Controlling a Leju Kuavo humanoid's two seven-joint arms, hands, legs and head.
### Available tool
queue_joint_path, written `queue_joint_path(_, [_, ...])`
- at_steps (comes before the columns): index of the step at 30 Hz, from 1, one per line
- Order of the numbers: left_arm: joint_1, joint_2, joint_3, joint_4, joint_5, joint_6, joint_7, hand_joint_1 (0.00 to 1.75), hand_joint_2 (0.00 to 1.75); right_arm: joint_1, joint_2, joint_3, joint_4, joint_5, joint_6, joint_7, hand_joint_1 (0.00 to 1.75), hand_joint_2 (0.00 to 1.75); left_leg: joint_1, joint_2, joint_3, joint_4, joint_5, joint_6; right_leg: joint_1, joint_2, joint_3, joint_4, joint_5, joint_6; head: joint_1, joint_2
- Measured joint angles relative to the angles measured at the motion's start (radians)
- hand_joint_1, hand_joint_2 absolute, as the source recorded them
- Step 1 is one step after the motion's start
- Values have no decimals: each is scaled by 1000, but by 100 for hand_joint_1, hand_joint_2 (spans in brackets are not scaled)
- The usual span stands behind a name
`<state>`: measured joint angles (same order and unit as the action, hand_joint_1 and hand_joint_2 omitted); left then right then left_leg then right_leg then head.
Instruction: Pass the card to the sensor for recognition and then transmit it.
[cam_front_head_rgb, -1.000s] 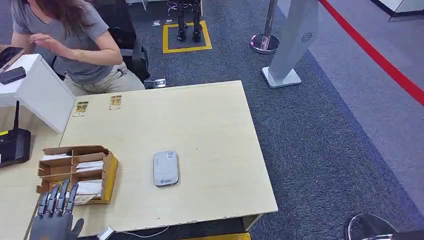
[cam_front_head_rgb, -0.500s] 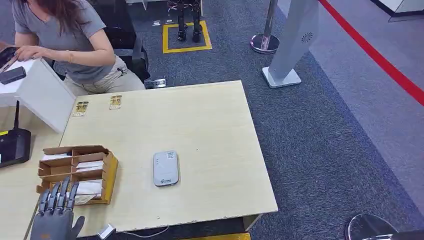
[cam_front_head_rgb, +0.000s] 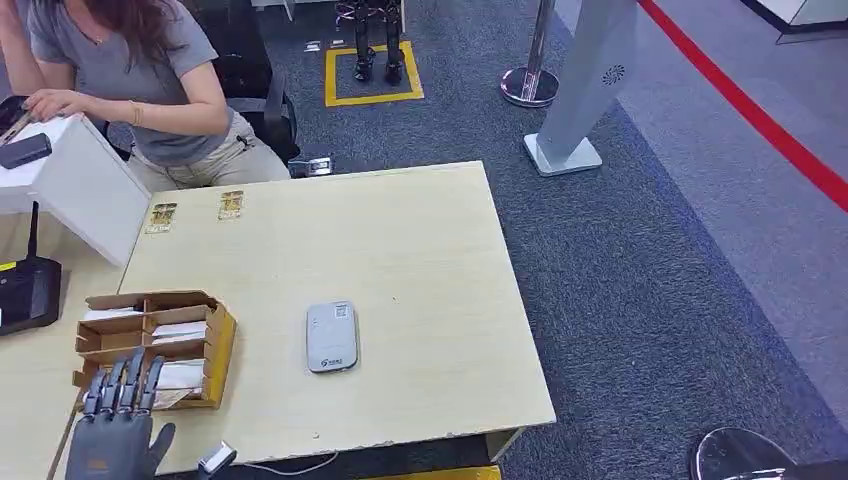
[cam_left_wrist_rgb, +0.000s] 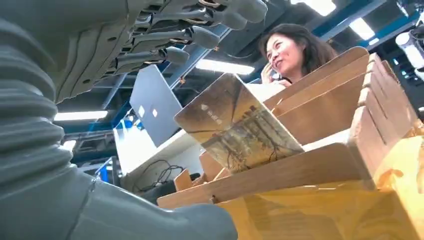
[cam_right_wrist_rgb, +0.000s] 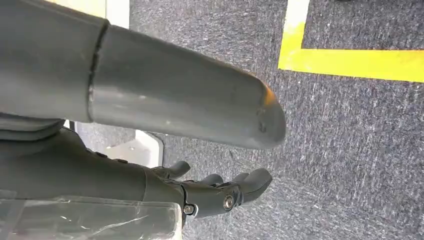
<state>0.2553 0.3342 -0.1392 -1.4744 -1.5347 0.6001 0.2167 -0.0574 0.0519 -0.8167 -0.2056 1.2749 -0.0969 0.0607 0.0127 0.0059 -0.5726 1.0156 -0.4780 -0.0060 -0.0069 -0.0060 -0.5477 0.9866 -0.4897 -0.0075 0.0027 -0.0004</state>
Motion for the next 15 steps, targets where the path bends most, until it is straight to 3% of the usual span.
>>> queue_joint_path(2, [0,0,0,0,2,0,-1,3,175,0,1,0,0,0,1,0,0,175,0,0,0,0,0,0,0,0,0,0,0,0,0,0])
queue_joint_path(3, [0,0,0,0,3,-1,-2,14,175,0,2,0,0,0,1,0,0,175,0,0,0,0,0,0,0,0,0,0,0,0,0,0])
queue_joint_path(4, [0,0,0,0,6,-2,-2,54,175,0,2,0,0,0,1,0,0,175,0,0,0,0,0,0,0,0,0,0,0,0,0,0])
queue_joint_path(5, [0,0,0,0,6,-2,-2,54,175,0,3,0,0,0,1,1,0,175,0,0,0,0,0,0,0,0,0,0,0,0,0,0])
queue_joint_path(6, [0,-2,0,0,6,-4,-2,159,175,0,3,0,0,0,1,2,0,175,0,0,0,0,0,0,0,0,0,0,0,0,0,0])
queue_joint_path(7, [0,-2,0,0,7,-5,-2,175,175,0,3,0,0,1,1,2,0,175,0,0,0,0,0,0,0,0,0,0,0,0,0,0])
queue_joint_path(15, [1,-8,0,0,6,-9,0,175,175,0,4,0,0,4,1,2,0,175,0,0,0,0,0,0,0,0,0,0,0,0,0,0])
